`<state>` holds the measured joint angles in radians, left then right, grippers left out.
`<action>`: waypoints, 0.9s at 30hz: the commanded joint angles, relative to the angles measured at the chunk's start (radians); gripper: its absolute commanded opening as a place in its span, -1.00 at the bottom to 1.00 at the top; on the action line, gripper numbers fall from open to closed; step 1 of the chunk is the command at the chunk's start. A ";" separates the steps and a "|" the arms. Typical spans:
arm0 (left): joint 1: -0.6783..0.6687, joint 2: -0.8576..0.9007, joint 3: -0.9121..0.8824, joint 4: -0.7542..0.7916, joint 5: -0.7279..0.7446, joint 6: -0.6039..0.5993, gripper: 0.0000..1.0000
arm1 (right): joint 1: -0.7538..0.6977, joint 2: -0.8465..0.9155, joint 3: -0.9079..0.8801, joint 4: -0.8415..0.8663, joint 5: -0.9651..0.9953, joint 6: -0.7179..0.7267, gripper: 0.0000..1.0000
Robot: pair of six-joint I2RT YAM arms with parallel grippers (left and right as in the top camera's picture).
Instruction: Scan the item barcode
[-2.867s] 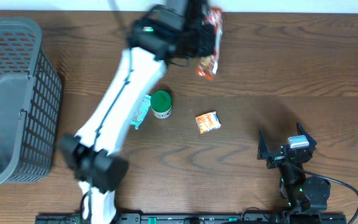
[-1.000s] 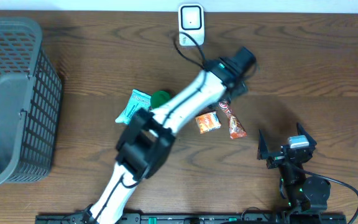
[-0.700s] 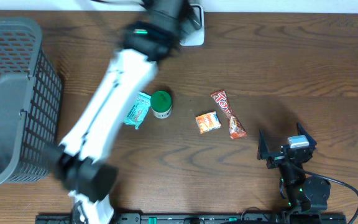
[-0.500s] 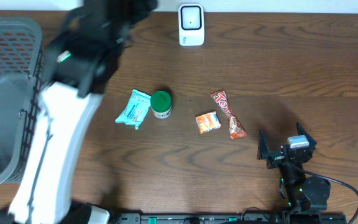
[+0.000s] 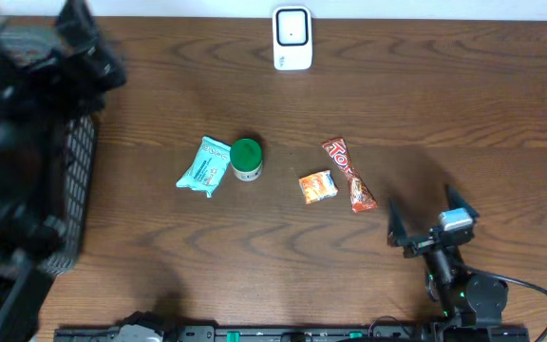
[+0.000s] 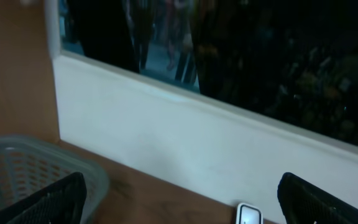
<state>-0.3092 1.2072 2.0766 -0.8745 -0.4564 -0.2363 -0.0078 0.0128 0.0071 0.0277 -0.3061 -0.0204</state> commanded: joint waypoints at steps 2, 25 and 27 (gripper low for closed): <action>0.003 -0.083 -0.025 -0.006 -0.027 0.034 0.96 | 0.010 0.003 -0.002 -0.044 -0.282 0.148 0.98; 0.163 -0.321 -0.426 0.226 -0.027 0.034 0.96 | 0.483 1.035 0.790 -0.537 0.073 0.190 0.99; 0.163 -0.333 -0.426 0.226 -0.027 0.034 0.96 | 0.547 1.172 0.941 -0.638 0.154 0.246 0.98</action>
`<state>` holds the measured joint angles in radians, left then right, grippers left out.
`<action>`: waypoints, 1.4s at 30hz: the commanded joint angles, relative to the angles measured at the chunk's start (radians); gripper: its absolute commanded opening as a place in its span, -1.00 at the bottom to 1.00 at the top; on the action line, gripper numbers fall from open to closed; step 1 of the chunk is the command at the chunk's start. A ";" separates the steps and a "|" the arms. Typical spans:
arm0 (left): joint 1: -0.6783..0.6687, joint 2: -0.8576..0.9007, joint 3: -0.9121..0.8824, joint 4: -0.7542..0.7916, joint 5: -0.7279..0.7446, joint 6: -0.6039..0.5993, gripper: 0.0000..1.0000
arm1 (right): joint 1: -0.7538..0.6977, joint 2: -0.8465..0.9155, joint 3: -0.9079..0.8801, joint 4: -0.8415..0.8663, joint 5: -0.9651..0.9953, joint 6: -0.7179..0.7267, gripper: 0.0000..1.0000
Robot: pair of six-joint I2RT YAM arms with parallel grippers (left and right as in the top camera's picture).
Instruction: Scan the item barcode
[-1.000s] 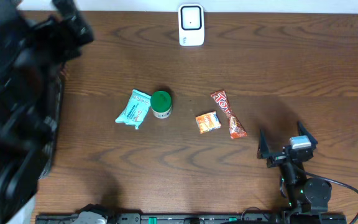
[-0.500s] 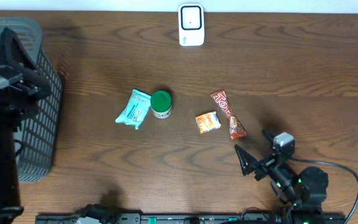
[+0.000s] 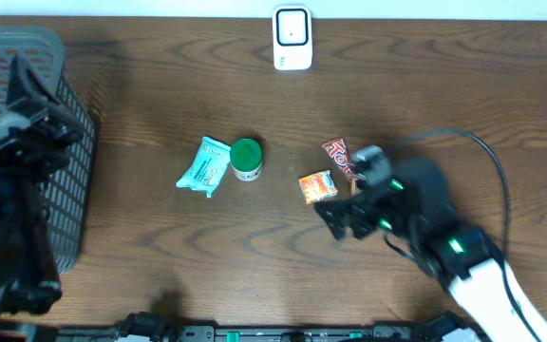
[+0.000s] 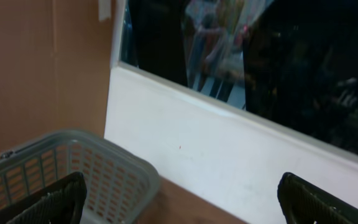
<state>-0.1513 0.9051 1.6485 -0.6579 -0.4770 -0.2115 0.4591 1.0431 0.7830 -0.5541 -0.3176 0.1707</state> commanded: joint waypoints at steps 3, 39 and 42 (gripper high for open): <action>0.005 -0.048 0.002 0.010 -0.006 0.009 0.96 | 0.135 0.320 0.400 -0.207 0.126 0.072 0.98; 0.005 -0.085 0.002 0.008 -0.006 0.008 0.96 | 0.196 1.153 1.324 -0.616 0.161 0.503 0.98; 0.005 -0.087 0.002 0.008 -0.006 0.008 0.96 | 0.197 1.180 1.324 -0.615 0.142 0.502 0.98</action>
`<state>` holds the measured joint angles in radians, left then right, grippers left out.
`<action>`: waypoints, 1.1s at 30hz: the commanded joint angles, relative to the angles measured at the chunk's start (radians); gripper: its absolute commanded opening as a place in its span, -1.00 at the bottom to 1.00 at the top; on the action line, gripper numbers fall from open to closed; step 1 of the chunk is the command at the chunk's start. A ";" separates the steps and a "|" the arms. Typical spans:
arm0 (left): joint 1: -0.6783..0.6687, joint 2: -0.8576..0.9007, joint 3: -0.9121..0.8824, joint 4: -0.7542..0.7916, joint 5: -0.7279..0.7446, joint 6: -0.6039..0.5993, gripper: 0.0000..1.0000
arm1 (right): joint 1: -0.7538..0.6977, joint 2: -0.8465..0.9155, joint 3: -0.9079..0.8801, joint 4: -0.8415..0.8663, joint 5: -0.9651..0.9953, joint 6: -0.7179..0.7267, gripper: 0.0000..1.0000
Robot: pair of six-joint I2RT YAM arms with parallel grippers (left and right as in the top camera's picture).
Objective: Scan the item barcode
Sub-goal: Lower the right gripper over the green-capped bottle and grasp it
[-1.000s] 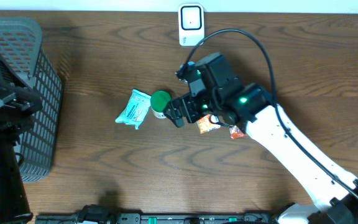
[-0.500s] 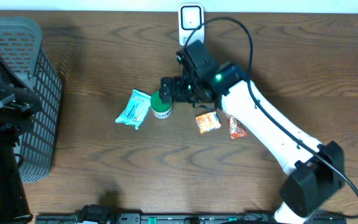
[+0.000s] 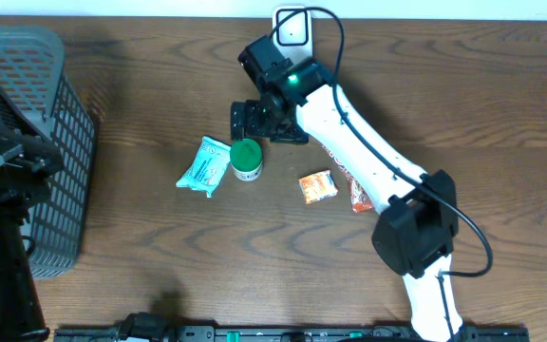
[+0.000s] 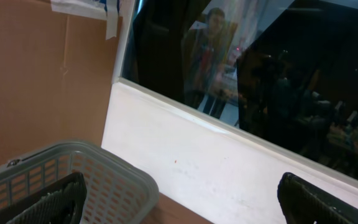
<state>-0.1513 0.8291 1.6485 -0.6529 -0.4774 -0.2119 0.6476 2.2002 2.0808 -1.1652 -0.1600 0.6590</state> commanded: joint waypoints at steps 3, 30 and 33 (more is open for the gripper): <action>0.005 -0.011 0.002 0.003 -0.005 0.009 0.96 | 0.012 0.034 0.026 0.007 -0.017 0.005 0.99; 0.005 -0.043 0.002 0.003 -0.006 0.009 0.95 | 0.093 0.159 0.022 0.080 0.102 0.036 0.98; 0.005 -0.054 0.002 0.003 -0.006 0.009 0.96 | 0.097 0.159 0.017 0.083 0.111 0.047 0.98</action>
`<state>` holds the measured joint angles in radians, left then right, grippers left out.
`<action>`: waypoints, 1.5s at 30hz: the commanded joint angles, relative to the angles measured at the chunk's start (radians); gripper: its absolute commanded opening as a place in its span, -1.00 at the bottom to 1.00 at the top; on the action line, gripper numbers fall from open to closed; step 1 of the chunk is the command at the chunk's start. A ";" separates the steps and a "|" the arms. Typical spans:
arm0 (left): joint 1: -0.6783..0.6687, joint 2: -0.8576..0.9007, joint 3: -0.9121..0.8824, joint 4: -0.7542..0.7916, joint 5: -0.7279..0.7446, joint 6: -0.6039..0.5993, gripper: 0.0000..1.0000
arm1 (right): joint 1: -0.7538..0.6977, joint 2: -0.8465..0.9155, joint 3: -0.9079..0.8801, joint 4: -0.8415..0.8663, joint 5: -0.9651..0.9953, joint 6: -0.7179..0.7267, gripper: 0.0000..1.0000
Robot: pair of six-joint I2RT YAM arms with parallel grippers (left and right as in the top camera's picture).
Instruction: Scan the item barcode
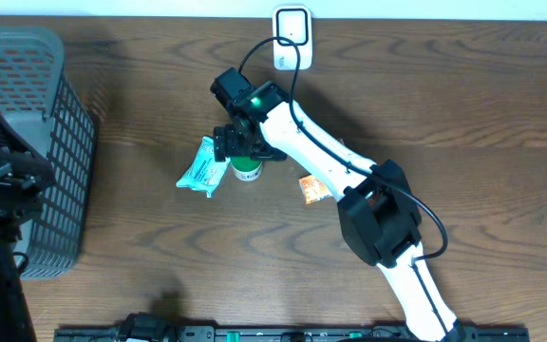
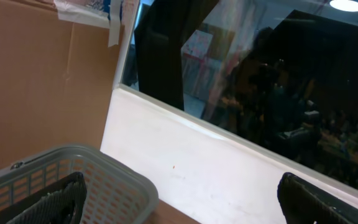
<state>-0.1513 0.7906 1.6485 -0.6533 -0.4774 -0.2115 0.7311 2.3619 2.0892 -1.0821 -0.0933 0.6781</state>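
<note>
A green-lidded jar [image 1: 247, 170] stands mid-table beside a teal packet [image 1: 203, 166]. My right gripper [image 1: 239, 142] hangs over the far side of the jar, partly covering it, and its jaws look spread. A white barcode scanner [image 1: 292, 38] sits at the table's far edge. An orange packet [image 1: 316, 188] lies half under the right arm, which hides the red bar. My left gripper [image 2: 179, 190] is open and empty, raised at the left by the basket, with its fingers [image 2: 48, 202] wide apart.
A grey mesh basket [image 1: 36, 114] fills the left end of the table, and its rim [image 2: 73, 162] shows in the left wrist view. The left arm stands in front of it. A white wall ledge [image 2: 229, 168] runs behind the table.
My right gripper has moved from just behind the jar, near the scanner, down and left onto the jar's far side. The left wrist view has tilted up slightly. No item has shifted.
At first my right gripper rested open at the table's near right, and the left arm was over the basket. Then the right gripper was by the orange packet and red bar. Later it was stretched out behind the green jar, and now it is over the jar.
</note>
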 commanded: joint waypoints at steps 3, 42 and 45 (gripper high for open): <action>0.005 -0.029 0.002 0.004 -0.006 0.008 0.96 | 0.013 0.006 0.009 0.002 0.057 0.051 0.98; 0.005 -0.079 0.002 -0.003 -0.006 0.009 0.96 | -0.074 0.084 0.154 -0.350 -0.055 0.077 -0.03; 0.005 -0.079 0.002 -0.003 -0.006 0.009 0.96 | -0.098 0.084 0.203 -0.445 -0.055 0.010 -0.02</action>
<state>-0.1513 0.7174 1.6485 -0.6579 -0.4774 -0.2115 0.6609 2.4470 2.2303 -1.4796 -0.1379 0.7666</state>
